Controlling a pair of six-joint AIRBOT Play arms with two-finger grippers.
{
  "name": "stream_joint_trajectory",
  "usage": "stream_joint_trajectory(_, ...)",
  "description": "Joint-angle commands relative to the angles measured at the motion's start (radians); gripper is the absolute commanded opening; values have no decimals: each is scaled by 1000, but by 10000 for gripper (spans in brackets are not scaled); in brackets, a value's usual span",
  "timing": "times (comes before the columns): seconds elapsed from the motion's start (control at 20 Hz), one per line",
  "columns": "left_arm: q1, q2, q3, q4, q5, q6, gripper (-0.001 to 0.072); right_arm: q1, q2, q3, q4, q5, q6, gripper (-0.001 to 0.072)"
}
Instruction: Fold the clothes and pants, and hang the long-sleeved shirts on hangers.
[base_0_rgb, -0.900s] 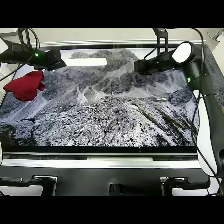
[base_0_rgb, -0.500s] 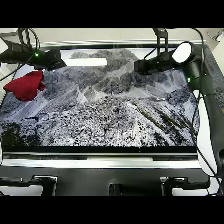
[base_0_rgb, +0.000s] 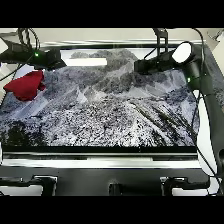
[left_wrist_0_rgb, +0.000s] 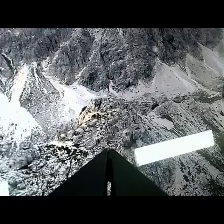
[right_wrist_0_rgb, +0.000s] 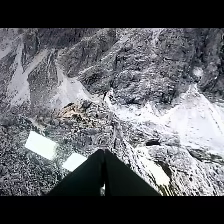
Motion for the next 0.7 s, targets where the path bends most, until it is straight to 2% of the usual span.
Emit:
stream_joint_trajectory(0.0,1,-1,0,0,1,0,24,1,1,1,0,0,0,32)
stream_joint_trajectory(0.55,1,0,0,1,0,0,25,1,1,1,2,-56,1,32)
stream_joint_trajectory(0.6,5,-1,0,16,0,0,38,1,1,1,2,-53,1,32)
stream_joint_trajectory(0.65,13,0,0,57,-12,-15,167,1,1,1,3,-52,1,32)
